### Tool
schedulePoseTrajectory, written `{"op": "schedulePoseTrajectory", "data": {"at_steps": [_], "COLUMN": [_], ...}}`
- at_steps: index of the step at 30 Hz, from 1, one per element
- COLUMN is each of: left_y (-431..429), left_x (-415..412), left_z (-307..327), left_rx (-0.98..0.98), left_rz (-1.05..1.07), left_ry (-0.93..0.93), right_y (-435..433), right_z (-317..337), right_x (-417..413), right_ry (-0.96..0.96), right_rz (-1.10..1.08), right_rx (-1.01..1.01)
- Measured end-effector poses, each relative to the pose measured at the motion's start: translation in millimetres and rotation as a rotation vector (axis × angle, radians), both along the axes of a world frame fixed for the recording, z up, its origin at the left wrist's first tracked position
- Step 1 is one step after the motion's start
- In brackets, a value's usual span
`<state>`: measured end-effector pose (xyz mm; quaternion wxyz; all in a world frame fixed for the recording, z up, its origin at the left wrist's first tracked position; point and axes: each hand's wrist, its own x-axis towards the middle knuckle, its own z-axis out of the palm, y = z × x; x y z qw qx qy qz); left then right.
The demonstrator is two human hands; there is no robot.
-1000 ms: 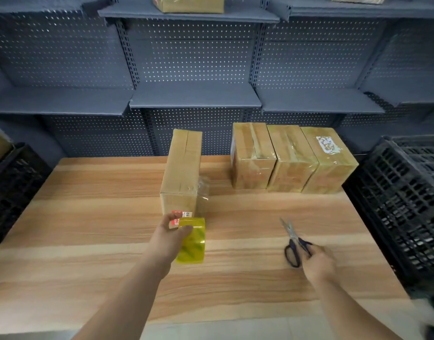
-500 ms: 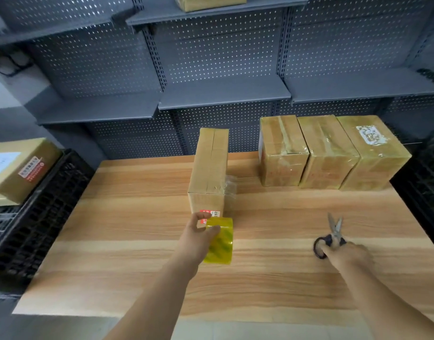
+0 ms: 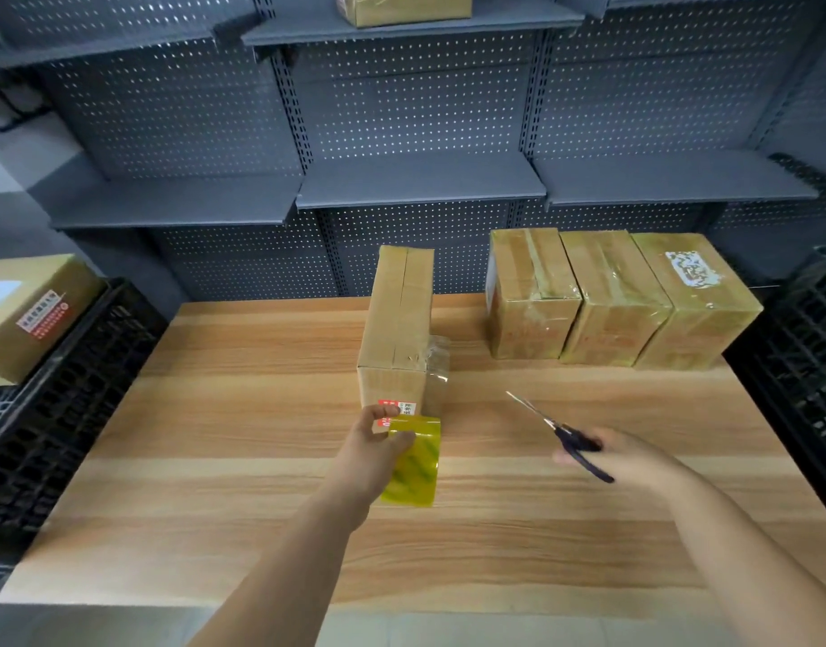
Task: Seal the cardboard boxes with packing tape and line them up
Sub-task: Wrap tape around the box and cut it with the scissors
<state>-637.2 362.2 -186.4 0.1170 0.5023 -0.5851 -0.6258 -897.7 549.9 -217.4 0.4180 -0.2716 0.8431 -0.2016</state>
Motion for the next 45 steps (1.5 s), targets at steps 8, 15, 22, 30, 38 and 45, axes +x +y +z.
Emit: {"op": "schedulePoseTrajectory", "data": {"at_steps": [8, 15, 22, 30, 38, 45], "left_y": [-1.5, -4.4, -5.9, -11.1, -16.6, -22.2], "left_x": [5.7, 12.0, 16.0, 16.6, 17.2, 20.7], "left_z": [2.5, 2.8, 4.5, 3.3, 5.9, 5.1], "left_rx": [0.017, 0.034, 0.039, 0.057, 0.039, 0.025], "left_rz": [-0.026, -0.039, -0.048, -0.069, -0.078, -0.086], "left_ry": [0.047, 0.073, 0.086, 0.091, 0.071, 0.05], "right_y": [-29.3, -59.9, -80.3, -83.9, -80.9, -84.2], "right_z": [52.5, 51.0, 55.8, 54.1, 56.0, 55.7], "right_x": [20.5, 34.2, 43.4, 52.7, 63.7, 69.7], "right_ry": [0.02, -0.004, -0.018, -0.018, -0.034, -0.032], "right_rz": [0.246, 0.311, 0.381, 0.387, 0.349, 0.319], "right_rx": [-0.057, 0.007, 0.044, 0.033, -0.006, -0.013]}}
